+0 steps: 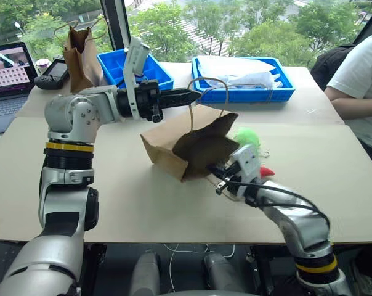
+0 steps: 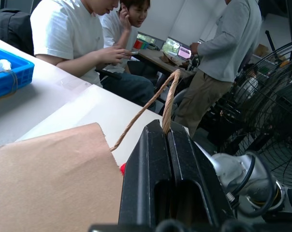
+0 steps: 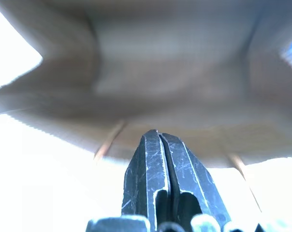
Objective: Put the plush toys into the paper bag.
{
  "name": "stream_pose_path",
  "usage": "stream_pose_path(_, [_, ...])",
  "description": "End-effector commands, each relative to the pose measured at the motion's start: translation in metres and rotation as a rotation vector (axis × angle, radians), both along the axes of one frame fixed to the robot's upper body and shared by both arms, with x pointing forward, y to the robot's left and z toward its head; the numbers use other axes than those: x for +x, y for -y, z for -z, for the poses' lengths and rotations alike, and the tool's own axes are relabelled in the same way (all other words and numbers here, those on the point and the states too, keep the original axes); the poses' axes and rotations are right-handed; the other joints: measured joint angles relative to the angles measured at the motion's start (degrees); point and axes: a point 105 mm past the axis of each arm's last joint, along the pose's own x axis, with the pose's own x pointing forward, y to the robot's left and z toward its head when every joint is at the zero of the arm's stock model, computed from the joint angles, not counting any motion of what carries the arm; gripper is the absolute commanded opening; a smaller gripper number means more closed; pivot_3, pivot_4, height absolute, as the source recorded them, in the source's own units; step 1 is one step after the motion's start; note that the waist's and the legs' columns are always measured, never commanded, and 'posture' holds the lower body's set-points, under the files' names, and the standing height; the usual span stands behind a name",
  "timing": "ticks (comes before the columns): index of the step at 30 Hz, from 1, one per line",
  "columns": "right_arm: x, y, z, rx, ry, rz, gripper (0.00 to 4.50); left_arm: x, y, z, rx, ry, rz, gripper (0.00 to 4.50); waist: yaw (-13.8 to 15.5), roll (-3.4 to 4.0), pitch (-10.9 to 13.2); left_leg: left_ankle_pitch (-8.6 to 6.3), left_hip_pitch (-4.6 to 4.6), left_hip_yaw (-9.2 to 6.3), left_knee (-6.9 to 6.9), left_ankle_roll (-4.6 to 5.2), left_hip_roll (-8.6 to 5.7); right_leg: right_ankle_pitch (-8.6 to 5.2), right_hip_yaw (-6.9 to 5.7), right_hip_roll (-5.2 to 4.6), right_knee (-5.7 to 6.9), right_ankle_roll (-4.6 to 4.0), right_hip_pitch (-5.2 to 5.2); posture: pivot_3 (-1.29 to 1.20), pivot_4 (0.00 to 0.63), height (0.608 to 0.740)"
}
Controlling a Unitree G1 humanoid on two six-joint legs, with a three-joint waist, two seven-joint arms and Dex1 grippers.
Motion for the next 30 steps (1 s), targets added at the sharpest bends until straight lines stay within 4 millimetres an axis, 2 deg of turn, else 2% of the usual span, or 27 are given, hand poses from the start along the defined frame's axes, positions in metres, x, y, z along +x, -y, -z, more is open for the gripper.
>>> stream_pose_path(1, [-0.019,0.038,-0.033,-0.137,0.018,-0.029,0.3,-0.005,0.002,-0.006,-0.003,0.054,0.016,0.0,0.4,0.0,0.01,0.0,0.01,0.0,-0.01,0.0,0.0,0.0,-0.01,-0.01,-0.03,0.0,0.02,0.0,0.15,0.685])
stream_pose_path(3, [-0.022,0.06,-0.034,-0.256,-0.026,-0.026,0.76,-0.005,0.003,-0.004,-0.001,0.053,0.019,0.0,0.49,0.03,0.04,-0.01,0.02,-0.02,-0.03,0.01,0.02,-0.01,-0.09,-0.01,-0.1,-0.03,0.05,0.0,0.15,0.685])
stream_pose_path(6, [-0.021,0.087,-0.026,-0.404,-0.095,-0.036,1.8,-0.006,0.004,-0.002,0.002,0.054,0.024,0.0,0.34,0.01,0.07,-0.01,0.02,-0.02,-0.06,0.01,-0.02,-0.03,-0.1,-0.05,-0.12,-0.03,0.04,0.0,0.15,0.685])
stream_pose_path(9, [-0.008,0.104,-0.014,-0.508,-0.1,-0.063,2.9,-0.008,0.004,0.0,0.007,0.056,0.029,0.0,-0.41,0.01,0.07,-0.01,0.03,0.0,-0.05,0.01,-0.04,-0.03,-0.04,-0.05,-0.11,-0.02,0.02,0.0,0.15,0.685])
stream_pose_path(11, [0.001,0.107,0.002,-0.549,-0.114,-0.106,3.57,-0.009,0.003,0.001,0.011,0.058,0.031,0.0,-0.54,0.03,0.08,0.0,0.06,0.0,-0.05,0.01,-0.03,-0.03,-0.04,-0.05,-0.1,-0.02,0.03,0.0,0.15,0.685])
stream_pose_path(16, [0.025,0.099,0.048,-0.548,-0.168,-0.204,3.57,-0.012,0.004,0.002,0.017,0.062,0.035,0.0,-1.42,0.05,0.12,0.0,0.09,0.0,-0.04,0.01,-0.04,-0.03,-0.04,-0.05,-0.08,-0.01,0.04,0.0,0.15,0.685])
stream_pose_path(20, [0.041,0.094,0.068,-0.528,-0.179,-0.217,3.57,-0.013,0.005,0.002,0.015,0.065,0.033,0.0,-1.32,0.16,0.2,0.0,0.06,-0.01,-0.04,0.01,-0.06,-0.03,-0.03,-0.05,-0.06,-0.02,0.03,0.0,0.15,0.685])
stream_pose_path(24, [0.045,0.098,0.081,-0.503,-0.211,-0.2,3.57,-0.013,0.005,0.001,0.015,0.068,0.032,0.0,-1.03,0.18,0.22,0.0,0.06,-0.01,-0.03,0.01,-0.05,0.0,-0.04,-0.06,-0.06,-0.06,0.07,0.0,0.15,0.685])
stream_pose_path(25, [0.045,0.1,0.082,-0.495,-0.212,-0.186,3.06,-0.013,0.006,0.0,0.014,0.069,0.032,0.0,-0.92,0.18,0.22,0.0,0.06,-0.02,-0.03,0.01,-0.06,0.0,-0.05,-0.06,-0.06,-0.07,0.08,0.0,0.15,0.685])
stream_pose_path(26, [0.044,0.1,0.082,-0.477,-0.212,-0.18,2.86,-0.012,0.006,0.0,0.013,0.069,0.031,0.0,-0.86,0.18,0.22,0.0,0.07,-0.02,-0.02,0.01,-0.06,0.0,-0.05,-0.06,-0.06,-0.07,0.09,0.0,0.15,0.685])
stream_pose_path(30, [0.044,0.099,0.076,-0.447,-0.186,-0.157,1.45,-0.01,0.008,0.0,0.013,0.07,0.032,0.0,-0.78,0.18,0.22,0.0,0.07,-0.02,0.0,0.01,-0.06,0.0,-0.06,-0.06,-0.05,-0.07,0.1,0.0,0.15,0.685])
